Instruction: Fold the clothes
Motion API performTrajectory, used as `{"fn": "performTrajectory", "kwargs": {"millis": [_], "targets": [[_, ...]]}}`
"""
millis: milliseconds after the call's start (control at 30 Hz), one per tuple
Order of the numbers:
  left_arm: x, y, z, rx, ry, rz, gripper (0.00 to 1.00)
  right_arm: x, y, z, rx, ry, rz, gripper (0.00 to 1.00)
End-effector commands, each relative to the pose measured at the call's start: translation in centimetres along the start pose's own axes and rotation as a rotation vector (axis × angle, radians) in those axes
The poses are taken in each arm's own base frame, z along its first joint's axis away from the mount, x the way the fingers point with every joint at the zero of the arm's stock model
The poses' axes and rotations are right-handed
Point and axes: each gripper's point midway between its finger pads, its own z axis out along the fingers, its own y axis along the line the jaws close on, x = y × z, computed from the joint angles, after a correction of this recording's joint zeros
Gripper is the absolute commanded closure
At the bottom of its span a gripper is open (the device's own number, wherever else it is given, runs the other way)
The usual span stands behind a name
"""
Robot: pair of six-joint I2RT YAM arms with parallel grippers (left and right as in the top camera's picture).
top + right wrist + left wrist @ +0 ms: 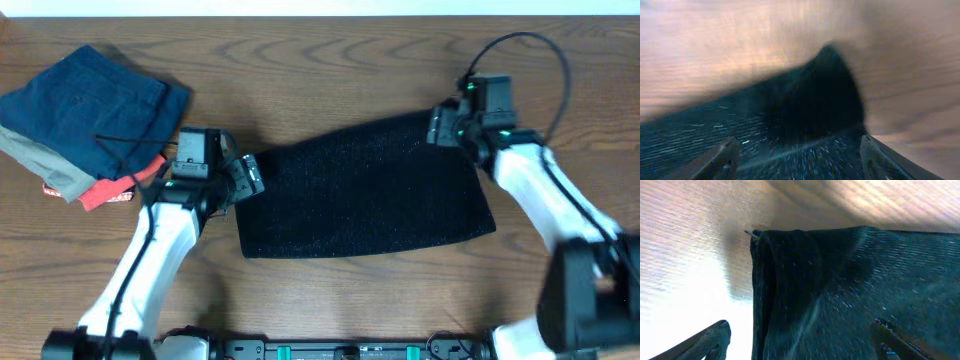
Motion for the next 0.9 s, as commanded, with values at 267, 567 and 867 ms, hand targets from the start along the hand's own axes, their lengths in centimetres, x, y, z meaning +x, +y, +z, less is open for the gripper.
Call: {"fn": "performTrajectory", "kwargs": {"millis": [267, 567, 867], "targets": [[3.1, 1.9, 3.9, -0.055, 0.141, 0.003, 0.1, 3.7, -0.2, -5.2, 0.02, 0.148, -0.012, 0.27], [6.1, -0.2, 7.8, 0.108, 0.32, -0.036, 0.28, 5.4, -0.4, -5.5, 0.033, 0.214, -0.016, 0.3], [6.4, 0.0, 7.9, 0.11, 0.338, -0.027, 0.94, 5.7, -0.5, -5.6, 0.036, 0.229, -0.016, 0.34]]}}
